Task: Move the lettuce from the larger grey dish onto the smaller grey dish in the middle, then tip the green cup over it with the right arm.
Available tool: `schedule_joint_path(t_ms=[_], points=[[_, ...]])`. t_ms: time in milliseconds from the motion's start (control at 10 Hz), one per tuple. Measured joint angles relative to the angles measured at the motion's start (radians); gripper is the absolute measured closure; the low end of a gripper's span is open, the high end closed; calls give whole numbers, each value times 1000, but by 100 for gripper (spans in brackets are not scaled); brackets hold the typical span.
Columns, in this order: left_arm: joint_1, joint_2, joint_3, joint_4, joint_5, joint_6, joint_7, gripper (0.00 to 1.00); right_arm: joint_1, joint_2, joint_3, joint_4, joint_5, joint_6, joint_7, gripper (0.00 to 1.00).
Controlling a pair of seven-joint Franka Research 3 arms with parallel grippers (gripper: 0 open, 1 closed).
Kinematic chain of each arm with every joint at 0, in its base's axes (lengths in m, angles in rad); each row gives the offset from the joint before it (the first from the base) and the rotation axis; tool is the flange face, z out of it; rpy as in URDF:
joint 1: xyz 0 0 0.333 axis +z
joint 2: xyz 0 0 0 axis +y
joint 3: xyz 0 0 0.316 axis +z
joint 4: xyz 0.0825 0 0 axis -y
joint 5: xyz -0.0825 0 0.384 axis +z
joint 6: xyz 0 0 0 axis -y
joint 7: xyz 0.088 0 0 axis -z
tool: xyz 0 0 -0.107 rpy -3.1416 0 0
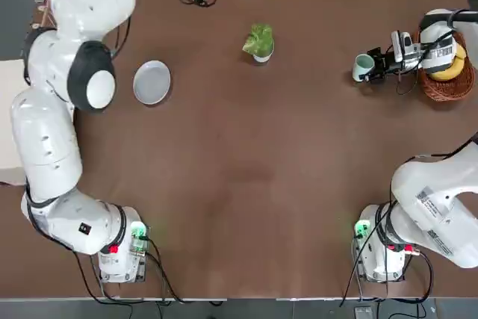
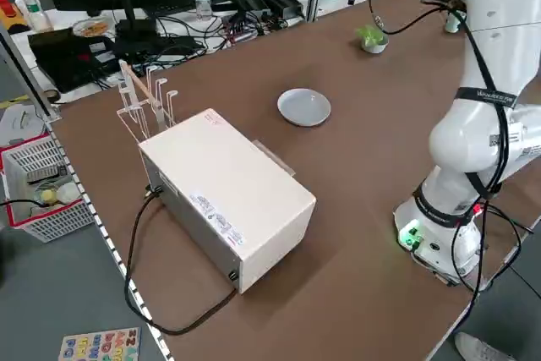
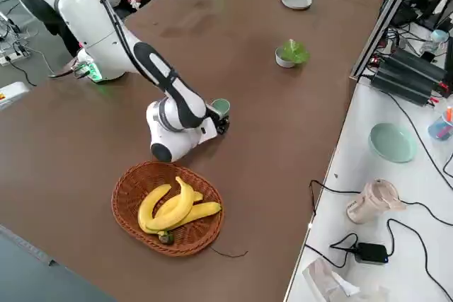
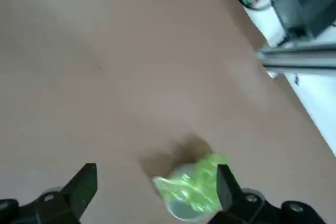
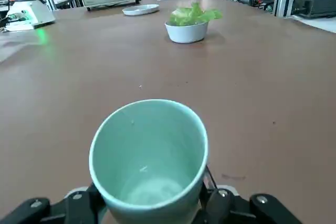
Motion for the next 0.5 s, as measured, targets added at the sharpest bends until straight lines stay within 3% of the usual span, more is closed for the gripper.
schedule_joint_path(t_ms=[200, 500], points=[[109, -161, 1, -146, 0, -79, 155, 0, 63, -53, 4, 3, 13, 57, 97, 32], [316, -289, 1, -194, -56, -243, 493, 0, 142, -129, 5, 3, 41, 118, 206, 32]])
